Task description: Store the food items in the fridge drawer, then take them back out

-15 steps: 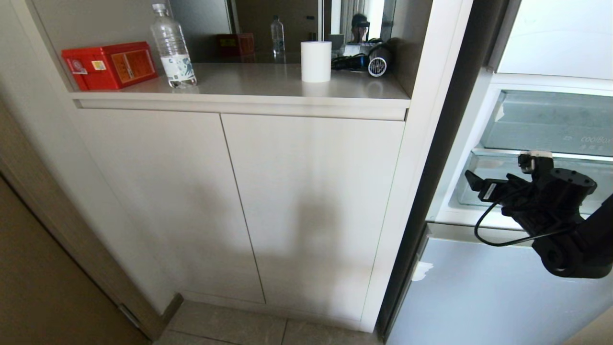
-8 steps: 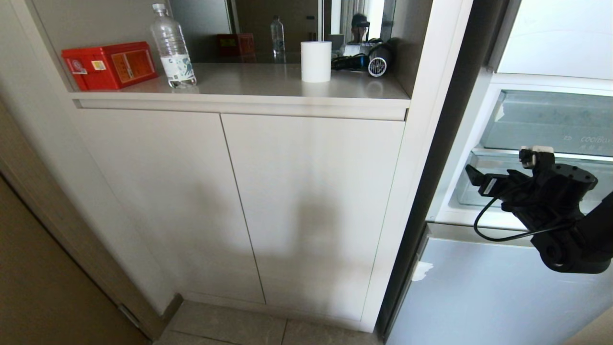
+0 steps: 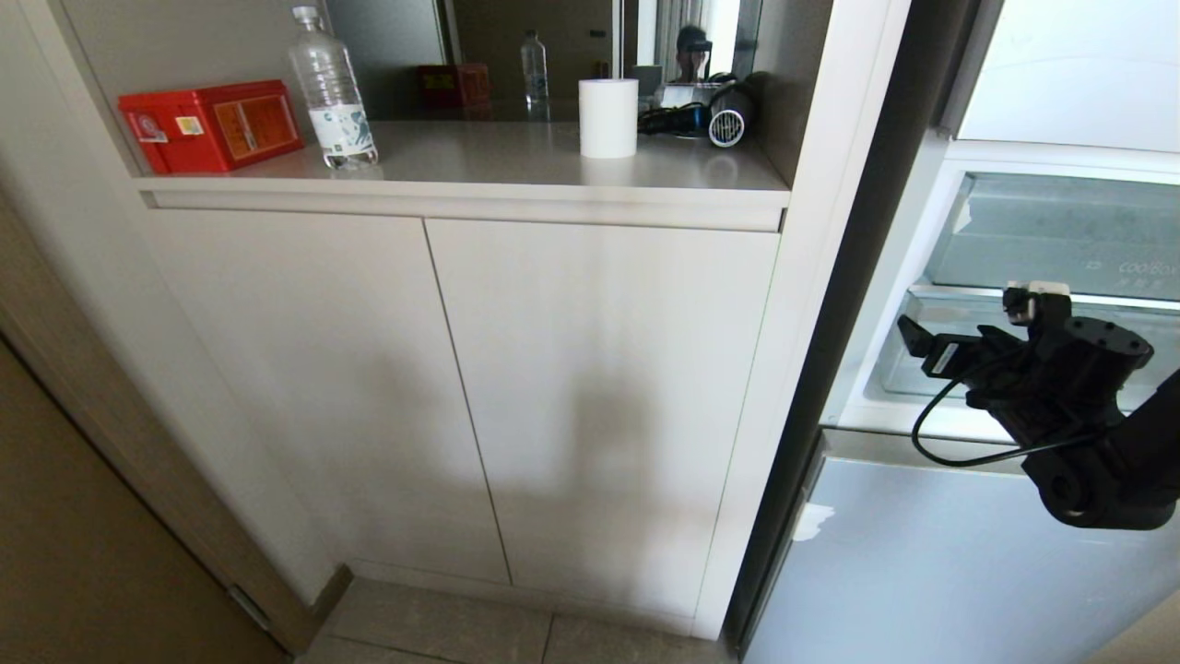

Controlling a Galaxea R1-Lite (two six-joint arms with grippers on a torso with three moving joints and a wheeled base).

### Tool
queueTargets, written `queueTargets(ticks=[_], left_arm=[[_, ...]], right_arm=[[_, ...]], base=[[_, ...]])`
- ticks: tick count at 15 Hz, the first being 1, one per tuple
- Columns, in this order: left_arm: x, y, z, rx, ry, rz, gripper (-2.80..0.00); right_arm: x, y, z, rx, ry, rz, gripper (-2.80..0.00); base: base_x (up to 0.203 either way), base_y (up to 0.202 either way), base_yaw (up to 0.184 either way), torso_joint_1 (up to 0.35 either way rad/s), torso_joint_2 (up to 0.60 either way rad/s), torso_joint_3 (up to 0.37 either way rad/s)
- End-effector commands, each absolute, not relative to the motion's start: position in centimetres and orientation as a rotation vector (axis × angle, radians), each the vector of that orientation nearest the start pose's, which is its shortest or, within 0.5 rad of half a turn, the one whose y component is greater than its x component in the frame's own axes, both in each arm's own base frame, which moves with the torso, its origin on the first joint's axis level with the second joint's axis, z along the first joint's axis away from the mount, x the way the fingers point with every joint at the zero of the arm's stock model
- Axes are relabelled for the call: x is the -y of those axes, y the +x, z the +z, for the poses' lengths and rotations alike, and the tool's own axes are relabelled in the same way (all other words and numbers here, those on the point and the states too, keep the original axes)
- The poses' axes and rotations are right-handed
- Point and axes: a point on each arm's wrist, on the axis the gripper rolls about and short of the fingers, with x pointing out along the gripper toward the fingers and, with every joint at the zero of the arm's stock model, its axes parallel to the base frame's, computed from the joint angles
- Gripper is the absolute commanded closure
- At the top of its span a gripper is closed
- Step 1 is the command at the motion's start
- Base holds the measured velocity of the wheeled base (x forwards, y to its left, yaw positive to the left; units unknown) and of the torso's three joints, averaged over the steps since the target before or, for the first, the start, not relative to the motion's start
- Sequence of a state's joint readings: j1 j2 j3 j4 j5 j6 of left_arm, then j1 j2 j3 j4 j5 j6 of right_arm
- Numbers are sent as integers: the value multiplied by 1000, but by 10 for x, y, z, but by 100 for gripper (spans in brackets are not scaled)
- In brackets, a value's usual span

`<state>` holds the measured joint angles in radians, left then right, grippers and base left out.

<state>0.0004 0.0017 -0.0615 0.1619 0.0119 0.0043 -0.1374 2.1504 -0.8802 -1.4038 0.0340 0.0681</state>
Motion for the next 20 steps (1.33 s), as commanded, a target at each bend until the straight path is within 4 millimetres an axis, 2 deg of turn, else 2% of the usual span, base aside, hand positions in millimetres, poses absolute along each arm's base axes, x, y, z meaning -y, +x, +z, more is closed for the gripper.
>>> queueTargets(ticks=[1,6,12,20], left_arm=[[0,-28,76,-104,5,13,0],[0,-28,76,-104,5,12,0],[0,-28,76,-104,5,14,0],[0,-28,76,-104,5,14,0]], right_arm=[[52,385,122,150,56,-98,-280],[51,385,118,138,57,-94,-280],[36,386,117,132,61,-59,-280],[36,387,112,117,62,-65,-280]], base=[[0,0,0,0,0,0],[0,0,0,0,0,0],[0,0,0,0,0,0],[0,0,0,0,0,0]])
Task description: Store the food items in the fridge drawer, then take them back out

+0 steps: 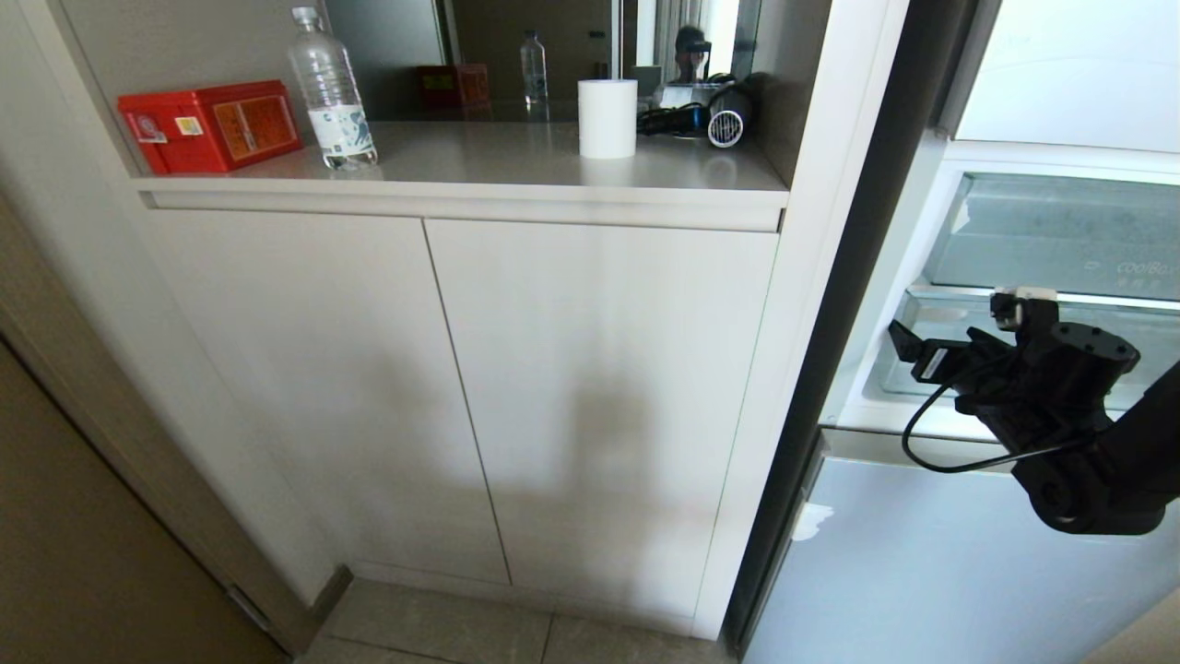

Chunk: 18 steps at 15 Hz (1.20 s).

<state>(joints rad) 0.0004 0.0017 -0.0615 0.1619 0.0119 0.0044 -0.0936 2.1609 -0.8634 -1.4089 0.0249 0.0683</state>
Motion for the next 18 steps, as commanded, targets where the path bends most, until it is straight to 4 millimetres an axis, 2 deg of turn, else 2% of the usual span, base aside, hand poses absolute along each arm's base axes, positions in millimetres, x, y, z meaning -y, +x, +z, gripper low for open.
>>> queueTargets(ticks=[1,6,7,11,18], left_arm=[[0,-28,76,-104,5,12,0],[0,-28,76,-104,5,12,0],[0,-28,76,-104,5,14,0],[0,-28,76,-104,5,12,0],[0,-28,76,-104,5,12,0]], right_arm=[[36,388,110,111,62,-65,-280],[37,389,110,114,61,-65,-280],[36,390,110,115,61,-64,0],[34,391,113,127,57,-56,0],[14,394,114,133,60,-15,0]], base=[[0,0,0,0,0,0],[0,0,0,0,0,0],[0,0,0,0,0,0],[0,0,0,0,0,0],[0,0,0,0,0,0]])
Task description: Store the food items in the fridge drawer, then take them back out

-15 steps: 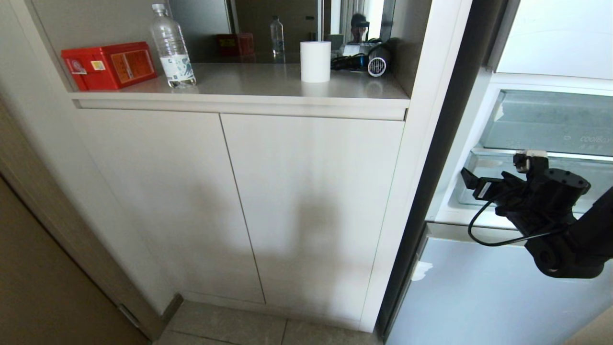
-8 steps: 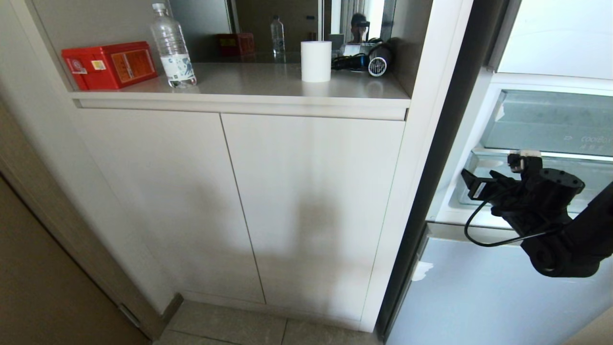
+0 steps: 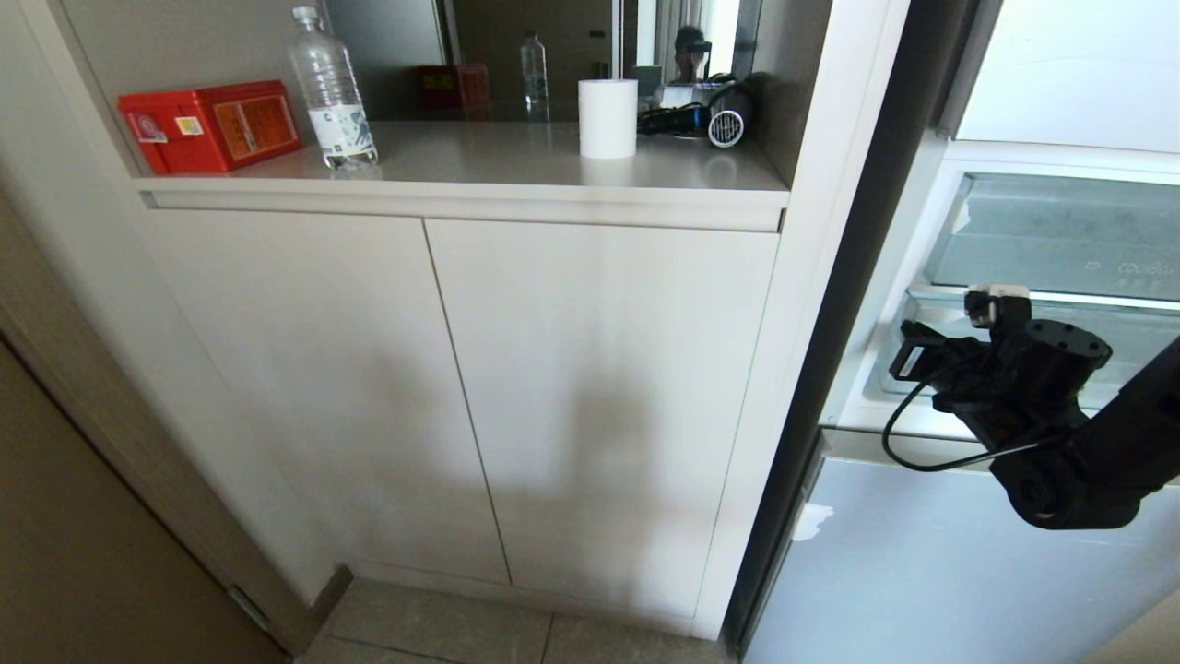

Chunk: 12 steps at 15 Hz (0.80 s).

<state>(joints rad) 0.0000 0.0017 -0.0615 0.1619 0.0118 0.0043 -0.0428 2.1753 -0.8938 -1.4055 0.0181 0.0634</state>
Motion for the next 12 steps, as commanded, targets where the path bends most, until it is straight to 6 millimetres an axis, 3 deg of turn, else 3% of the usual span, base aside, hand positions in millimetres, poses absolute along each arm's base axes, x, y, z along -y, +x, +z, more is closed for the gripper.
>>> queueTargets(ticks=[1,5,12], left_arm=[[0,-28,76,-104,5,12,0],[0,-28,76,-104,5,12,0],[0,-28,76,-104,5,12,0]], right_arm=[[13,394,115,136,60,-43,0],[13,385,112,108,63,-56,0],[11,321,126,45,78,-50,0]], base=[[0,0,0,0,0,0],[0,0,0,0,0,0],[0,0,0,0,0,0]])
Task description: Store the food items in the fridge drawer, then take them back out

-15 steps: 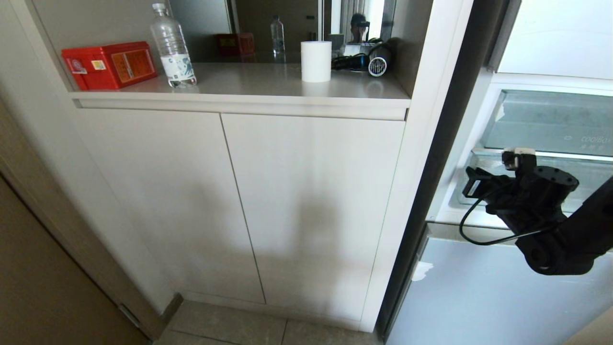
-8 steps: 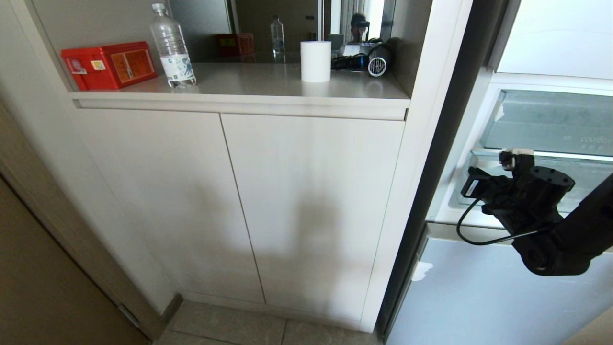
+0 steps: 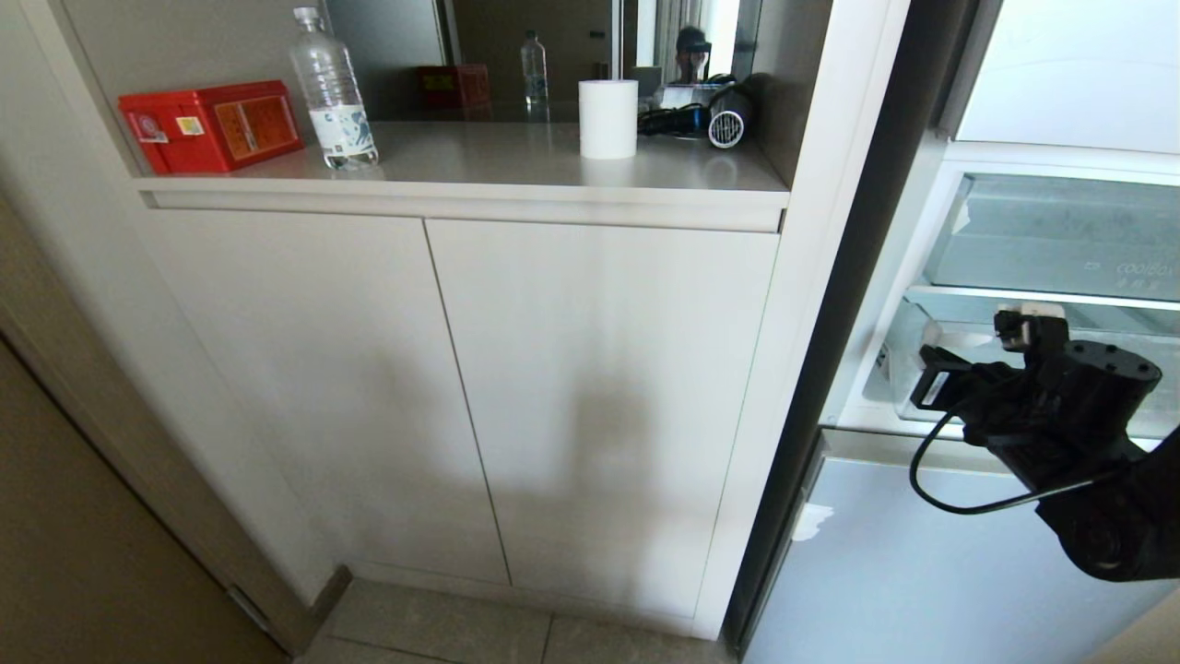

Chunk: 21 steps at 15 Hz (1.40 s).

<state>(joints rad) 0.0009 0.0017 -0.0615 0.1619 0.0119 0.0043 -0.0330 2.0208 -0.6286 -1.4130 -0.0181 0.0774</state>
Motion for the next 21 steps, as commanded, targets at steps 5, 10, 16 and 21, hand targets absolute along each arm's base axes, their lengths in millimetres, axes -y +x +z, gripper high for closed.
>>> queueTargets(ticks=[5,10,16,21], left_arm=[[0,-28,76,-104,5,14,0],[0,-28,76,-104,5,14,0],[0,-28,76,-104,5,12,0],[0,-28,76,-104,5,14,0]], right_arm=[[10,264,124,-35,87,-51,-280],[9,225,126,-53,134,-64,-280],[26,181,158,63,105,-159,-280],[65,193,238,-2,75,-243,-280]], base=[[0,0,0,0,0,0],[0,0,0,0,0,0],[0,0,0,0,0,0],[0,0,0,0,0,0]])
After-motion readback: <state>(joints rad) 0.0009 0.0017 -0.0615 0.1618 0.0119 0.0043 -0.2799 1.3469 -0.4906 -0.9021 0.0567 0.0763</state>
